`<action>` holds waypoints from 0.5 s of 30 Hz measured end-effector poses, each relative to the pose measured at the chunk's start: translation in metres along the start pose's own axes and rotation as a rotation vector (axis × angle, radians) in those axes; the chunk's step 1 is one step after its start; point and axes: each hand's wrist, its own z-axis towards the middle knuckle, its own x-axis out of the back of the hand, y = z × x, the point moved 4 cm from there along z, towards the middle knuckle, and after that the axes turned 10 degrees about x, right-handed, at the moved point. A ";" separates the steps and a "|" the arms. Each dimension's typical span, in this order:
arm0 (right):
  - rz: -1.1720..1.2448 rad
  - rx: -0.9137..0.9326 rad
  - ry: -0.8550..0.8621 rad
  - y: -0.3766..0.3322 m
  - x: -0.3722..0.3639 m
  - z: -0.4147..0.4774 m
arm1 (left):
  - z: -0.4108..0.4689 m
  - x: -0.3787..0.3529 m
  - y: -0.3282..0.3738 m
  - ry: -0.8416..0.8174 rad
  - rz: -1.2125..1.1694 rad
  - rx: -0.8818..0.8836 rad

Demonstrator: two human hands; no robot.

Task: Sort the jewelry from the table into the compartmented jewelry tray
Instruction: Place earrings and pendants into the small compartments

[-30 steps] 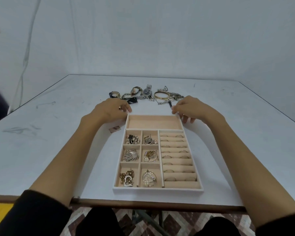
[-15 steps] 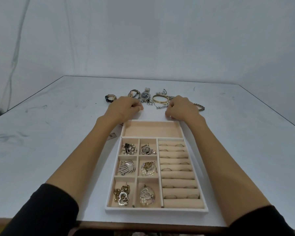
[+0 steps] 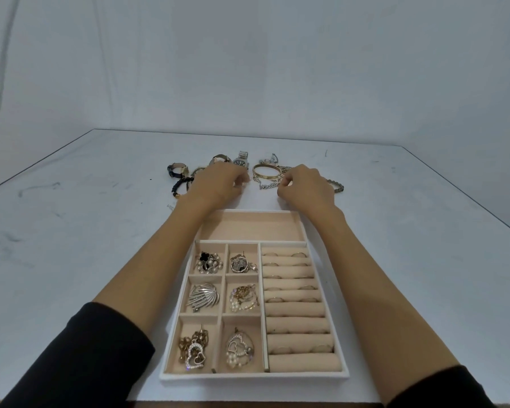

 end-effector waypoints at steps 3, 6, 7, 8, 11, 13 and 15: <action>-0.046 0.018 0.050 -0.002 -0.001 0.000 | -0.005 0.003 -0.004 0.026 0.003 0.017; -0.056 0.025 0.059 -0.004 -0.001 0.000 | -0.011 0.007 -0.007 0.013 -0.034 0.032; -0.062 0.028 0.058 -0.003 -0.001 0.000 | -0.012 0.009 -0.008 0.017 -0.058 0.038; -0.068 0.031 0.057 -0.003 -0.002 0.001 | -0.013 0.012 -0.010 0.029 -0.093 0.043; -0.105 0.056 0.018 -0.002 -0.007 0.006 | -0.018 0.023 -0.012 0.093 -0.238 0.043; -0.184 0.088 -0.091 -0.003 -0.016 0.008 | -0.022 0.031 -0.011 0.138 -0.305 0.021; -0.249 0.102 -0.166 -0.004 -0.023 0.008 | -0.027 0.037 -0.010 0.174 -0.361 0.013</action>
